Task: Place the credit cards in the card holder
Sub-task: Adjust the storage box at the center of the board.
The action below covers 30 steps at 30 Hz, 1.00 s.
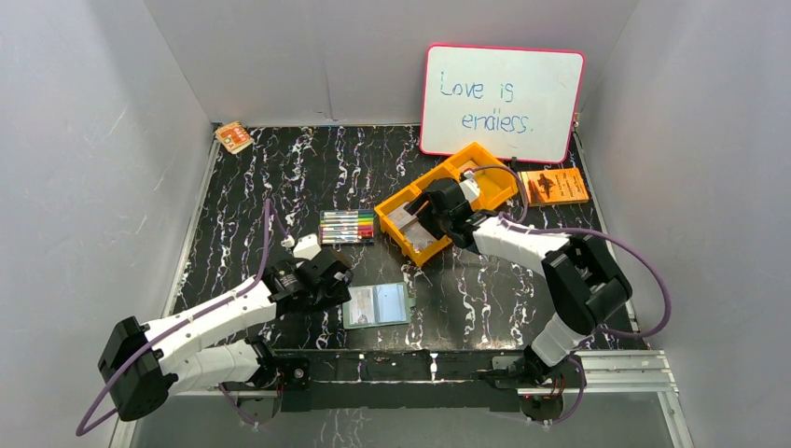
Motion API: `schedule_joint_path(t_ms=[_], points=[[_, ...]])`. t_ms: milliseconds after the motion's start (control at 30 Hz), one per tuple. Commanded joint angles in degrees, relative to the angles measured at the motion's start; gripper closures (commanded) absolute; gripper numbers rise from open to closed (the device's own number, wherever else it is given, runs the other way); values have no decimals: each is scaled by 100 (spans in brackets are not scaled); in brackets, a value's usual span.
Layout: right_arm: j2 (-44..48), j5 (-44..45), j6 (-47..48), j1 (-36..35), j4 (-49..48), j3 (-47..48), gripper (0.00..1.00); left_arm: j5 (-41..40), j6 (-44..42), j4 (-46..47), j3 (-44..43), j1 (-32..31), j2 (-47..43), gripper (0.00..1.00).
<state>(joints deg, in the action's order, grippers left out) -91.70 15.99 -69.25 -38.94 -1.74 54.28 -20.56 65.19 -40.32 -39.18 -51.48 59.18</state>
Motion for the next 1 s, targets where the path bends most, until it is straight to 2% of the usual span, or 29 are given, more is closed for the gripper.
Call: schedule_joint_path(t_ms=[0, 200, 433, 967], points=[[-279, 413, -323, -50, -250, 327, 27, -107, 48, -62, -151, 7, -15, 41], [-595, 574, -471, -112, -301, 462, 27, -109, 54, -126, -78, 2, -135, 41], [-944, 611, -602, -167, -330, 513, 32, -76, 25, -90, -58, 5, -135, 41], [-1472, 957, -1058, -299, -450, 667, 34, -186, -151, -161, -99, 6, -142, 41]])
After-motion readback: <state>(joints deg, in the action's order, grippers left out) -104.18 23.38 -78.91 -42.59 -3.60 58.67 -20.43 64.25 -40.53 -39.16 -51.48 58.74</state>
